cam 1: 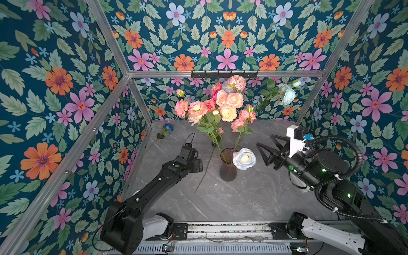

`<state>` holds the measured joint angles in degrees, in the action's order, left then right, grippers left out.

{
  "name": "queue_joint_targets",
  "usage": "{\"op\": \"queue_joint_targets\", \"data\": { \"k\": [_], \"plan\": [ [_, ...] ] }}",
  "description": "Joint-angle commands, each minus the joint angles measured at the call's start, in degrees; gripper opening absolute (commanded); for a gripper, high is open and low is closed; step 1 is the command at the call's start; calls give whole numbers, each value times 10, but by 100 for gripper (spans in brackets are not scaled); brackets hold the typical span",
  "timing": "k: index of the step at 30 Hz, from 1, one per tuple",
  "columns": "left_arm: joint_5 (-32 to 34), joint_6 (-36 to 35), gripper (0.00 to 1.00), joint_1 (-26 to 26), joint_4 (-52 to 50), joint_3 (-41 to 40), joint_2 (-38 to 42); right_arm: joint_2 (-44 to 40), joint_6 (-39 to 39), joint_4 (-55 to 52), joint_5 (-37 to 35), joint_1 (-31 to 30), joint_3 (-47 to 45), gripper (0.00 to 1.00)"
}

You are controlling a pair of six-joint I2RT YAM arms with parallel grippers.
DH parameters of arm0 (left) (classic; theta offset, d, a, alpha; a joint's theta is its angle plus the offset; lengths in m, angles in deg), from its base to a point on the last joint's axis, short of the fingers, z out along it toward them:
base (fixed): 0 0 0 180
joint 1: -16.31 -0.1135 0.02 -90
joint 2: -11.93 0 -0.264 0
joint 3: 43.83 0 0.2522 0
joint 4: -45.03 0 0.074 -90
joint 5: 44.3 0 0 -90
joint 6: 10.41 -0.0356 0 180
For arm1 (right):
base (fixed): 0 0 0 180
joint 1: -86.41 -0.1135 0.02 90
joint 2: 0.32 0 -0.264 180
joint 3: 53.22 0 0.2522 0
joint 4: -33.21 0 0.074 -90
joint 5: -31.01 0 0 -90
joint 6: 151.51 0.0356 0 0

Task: Arrange flowers in a vase
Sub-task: Place the flower in the vase, then pick up the flower from the top-center of the table.

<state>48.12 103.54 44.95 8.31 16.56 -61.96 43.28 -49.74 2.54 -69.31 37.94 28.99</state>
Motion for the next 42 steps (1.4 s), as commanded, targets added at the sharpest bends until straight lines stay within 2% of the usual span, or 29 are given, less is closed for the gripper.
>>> {"op": "queue_joint_targets", "data": {
  "k": [1, 5, 11, 15, 19, 22, 24, 26, 28, 35, 42],
  "plan": [
    [-6, 13, 85, 11, 45, -14, -57, -26, 3, -8, -25, 0, -6, 85],
    [11, 29, 85, 35, 99, -25, -133, -49, -7, -25, -38, 0, -5, 85],
    [42, 30, 88, 63, 162, -23, -166, -68, -12, -43, -44, 0, -6, 85],
    [51, 19, 83, 63, 195, -10, -203, -74, -13, -43, -47, 0, -12, 85],
    [68, 15, 61, 66, 166, 15, -246, -80, -13, -46, -50, 0, -12, 85],
    [88, 21, 39, 66, 135, 17, -258, -88, -12, -45, -53, 0, -16, 85],
    [94, 26, 28, 66, 116, 15, -261, -91, -11, -41, -54, 0, -20, 85],
    [104, 34, 17, 64, 107, 4, -253, -90, -10, -40, -53, 0, -20, 85],
    [120, 46, 0, 59, 97, -9, -239, -87, -10, -36, -48, 0, -21, 85],
    [178, 95, 0, 41, 78, -42, -153, -83, -7, -24, -40, 0, -23, 84],
    [296, 129, 0, 41, 34, -39, 17, -80, 0, -18, -36, 0, -24, 84]
  ]
}}
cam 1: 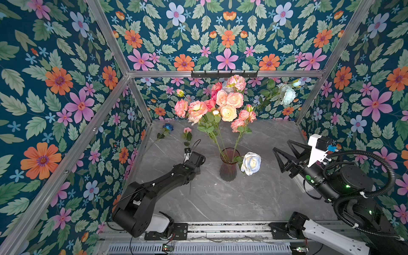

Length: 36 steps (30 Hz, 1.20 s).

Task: Arrange flowers in a vase
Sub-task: Pick up the flower from the top-center of the table, then place the flower in the vase.

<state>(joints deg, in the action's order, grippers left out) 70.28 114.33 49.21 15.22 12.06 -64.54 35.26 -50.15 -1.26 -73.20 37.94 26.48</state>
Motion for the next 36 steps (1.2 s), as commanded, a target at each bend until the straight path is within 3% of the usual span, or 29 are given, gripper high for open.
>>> {"op": "queue_joint_targets", "data": {
  "k": [1, 11, 14, 20, 22, 26, 29, 32, 36],
  "plan": [
    [95, 20, 0, -1, -51, 12, 75, 1, 5, 21, 2, 0, 2, 84],
    [230, -36, 0, -1, -155, 132, 311, 19, 8, 44, 28, 0, 2, 84],
    [205, -87, 0, -1, -125, 159, 357, 34, 8, 58, 55, 0, 8, 84],
    [-27, -203, 0, -1, 7, 169, 419, 81, -1, 55, 112, 0, 52, 85],
    [-119, -215, 0, -1, 22, 183, 418, 103, -5, 49, 137, 0, 78, 85],
    [-363, -226, 0, -1, 77, 209, 405, 181, 2, 28, 213, 0, 158, 86],
    [-493, -207, 0, -1, 115, 224, 388, 252, 28, 37, 278, -2, 216, 87],
    [-591, -186, 0, -1, 144, 231, 367, 323, 38, 39, 323, -18, 279, 87],
    [-656, -158, 0, -1, 171, 225, 355, 388, 6, 24, 325, -60, 353, 89]
  ]
}}
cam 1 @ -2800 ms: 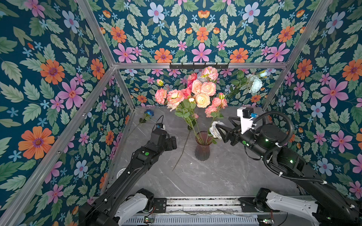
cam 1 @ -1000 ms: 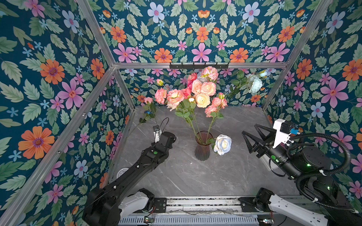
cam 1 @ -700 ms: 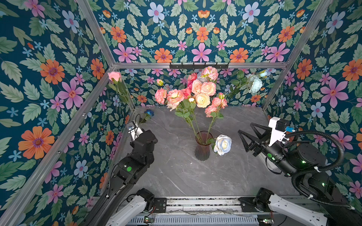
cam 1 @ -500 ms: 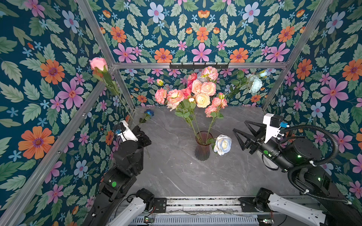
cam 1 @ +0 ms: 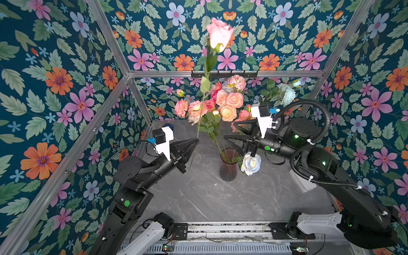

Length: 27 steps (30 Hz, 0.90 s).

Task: Arrange flowers in a vase
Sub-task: Place the flower in the vase.

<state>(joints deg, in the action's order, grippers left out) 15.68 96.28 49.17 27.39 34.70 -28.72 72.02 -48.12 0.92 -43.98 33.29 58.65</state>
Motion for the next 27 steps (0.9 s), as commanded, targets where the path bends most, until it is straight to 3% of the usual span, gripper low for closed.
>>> {"op": "queue_joint_targets", "data": {
  "k": [1, 9, 13, 16, 18, 19, 22, 23, 24, 27],
  "plan": [
    [-124, 29, 0, -1, 60, -7, -4, 30, -13, 6, 34, -14, 41, 89],
    [-177, 58, 0, -1, 84, -26, -13, 48, -13, 62, 47, -14, 58, 81],
    [-191, 59, 0, -1, 82, -30, -23, 53, -8, 73, 62, -14, 65, 67],
    [-185, 61, 0, -1, 80, -34, -29, 50, -6, 74, 71, -14, 65, 39],
    [-166, 66, 0, -1, 80, -37, -30, 42, -8, 73, 60, -15, 56, 0],
    [-153, 66, 4, -1, 76, -36, -29, 35, -12, 74, 49, -14, 49, 0],
    [-101, 65, 76, -1, 60, -41, -17, 5, -37, 80, 4, -15, 19, 0],
    [-81, 65, 91, -1, 57, -45, -11, -6, -47, 75, -11, -13, 12, 0],
    [-54, 63, 97, -1, 47, -46, -4, -15, -61, 66, -28, -12, 10, 0],
    [54, 55, 99, -1, 28, -62, 28, -42, -94, 54, -76, -3, 4, 0]
  ]
}}
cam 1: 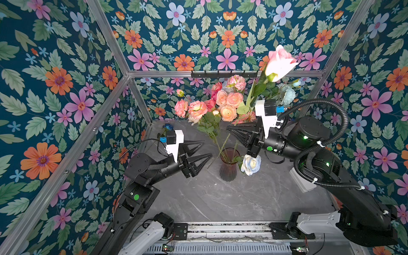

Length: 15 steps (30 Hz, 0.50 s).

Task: Arrange flowers in a vase
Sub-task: Place the flower in the vase.

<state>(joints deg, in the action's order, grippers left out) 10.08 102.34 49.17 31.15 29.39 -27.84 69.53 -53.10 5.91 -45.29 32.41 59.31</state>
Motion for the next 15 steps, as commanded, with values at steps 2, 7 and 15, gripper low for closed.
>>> {"op": "queue_joint_targets", "data": {
  "k": [2, 7, 15],
  "plan": [
    [173, -12, 99, -1, -23, -20, 46, -41, -59, 7, -89, 18, -10, 0],
    [218, -19, 100, -1, -23, -44, 96, -76, -67, 20, -108, 56, -25, 0],
    [325, -16, 99, -1, -59, -91, 139, -56, -103, 52, -149, 71, -82, 0]
  ]
}}
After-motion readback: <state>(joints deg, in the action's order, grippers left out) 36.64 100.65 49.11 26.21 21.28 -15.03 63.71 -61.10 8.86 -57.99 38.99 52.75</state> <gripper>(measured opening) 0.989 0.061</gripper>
